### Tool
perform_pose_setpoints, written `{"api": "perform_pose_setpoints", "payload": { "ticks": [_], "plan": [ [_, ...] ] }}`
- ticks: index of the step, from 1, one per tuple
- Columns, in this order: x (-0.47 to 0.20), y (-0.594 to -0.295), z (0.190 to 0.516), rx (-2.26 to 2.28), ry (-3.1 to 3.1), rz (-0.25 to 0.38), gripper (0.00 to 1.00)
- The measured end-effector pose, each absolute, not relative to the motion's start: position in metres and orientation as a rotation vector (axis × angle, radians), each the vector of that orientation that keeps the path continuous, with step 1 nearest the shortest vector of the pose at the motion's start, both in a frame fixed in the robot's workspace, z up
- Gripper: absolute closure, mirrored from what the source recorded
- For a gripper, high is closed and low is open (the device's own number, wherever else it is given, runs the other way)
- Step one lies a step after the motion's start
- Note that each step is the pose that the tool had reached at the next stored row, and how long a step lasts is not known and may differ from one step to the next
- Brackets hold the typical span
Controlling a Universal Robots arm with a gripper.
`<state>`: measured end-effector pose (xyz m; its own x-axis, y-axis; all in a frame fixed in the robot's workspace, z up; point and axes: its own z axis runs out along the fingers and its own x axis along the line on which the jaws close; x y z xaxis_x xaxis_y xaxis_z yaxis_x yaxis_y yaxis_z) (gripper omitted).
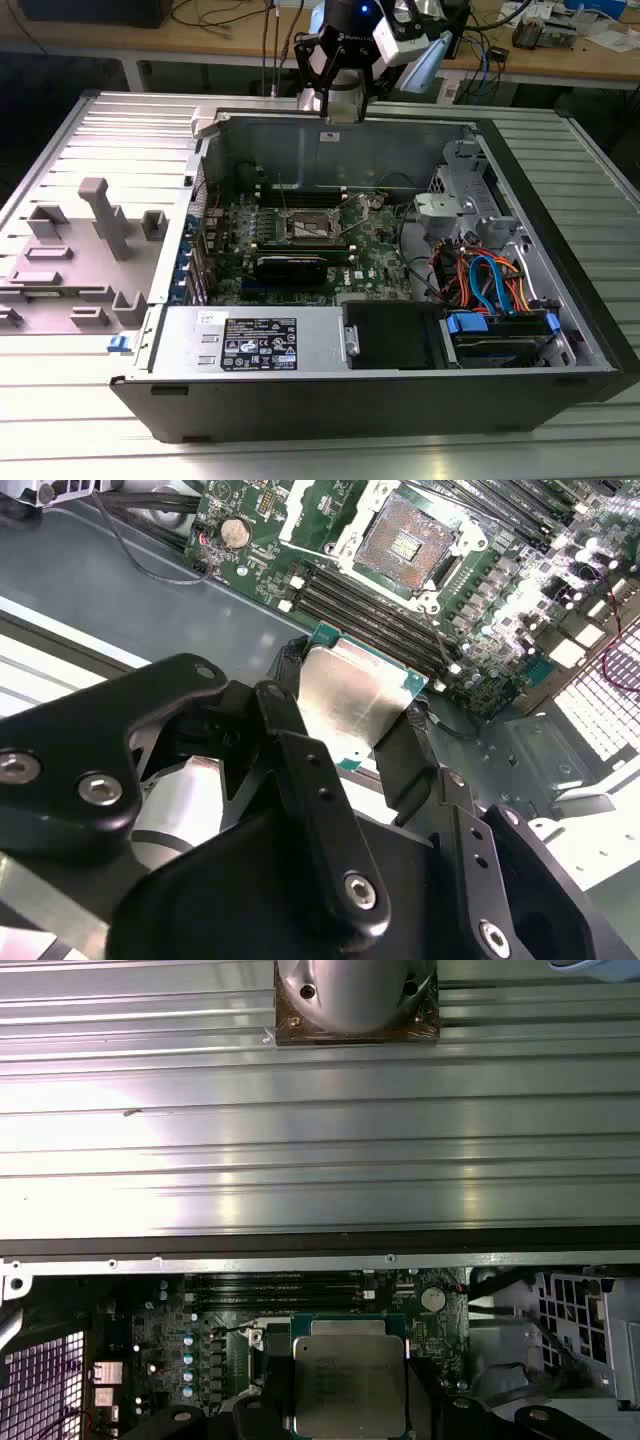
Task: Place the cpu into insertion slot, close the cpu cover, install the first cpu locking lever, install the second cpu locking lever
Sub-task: 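Place the cpu into insertion slot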
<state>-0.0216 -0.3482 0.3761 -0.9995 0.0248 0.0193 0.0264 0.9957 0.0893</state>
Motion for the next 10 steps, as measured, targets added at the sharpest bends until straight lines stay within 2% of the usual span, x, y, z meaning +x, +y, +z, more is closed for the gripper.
{"api": "perform_pose_setpoints", "payload": {
  "ticks": [10],
  "plan": [
    [-0.0216, -0.3485, 0.3761, -0.040, -3.120, -0.140, 0.46]
  ]
}}
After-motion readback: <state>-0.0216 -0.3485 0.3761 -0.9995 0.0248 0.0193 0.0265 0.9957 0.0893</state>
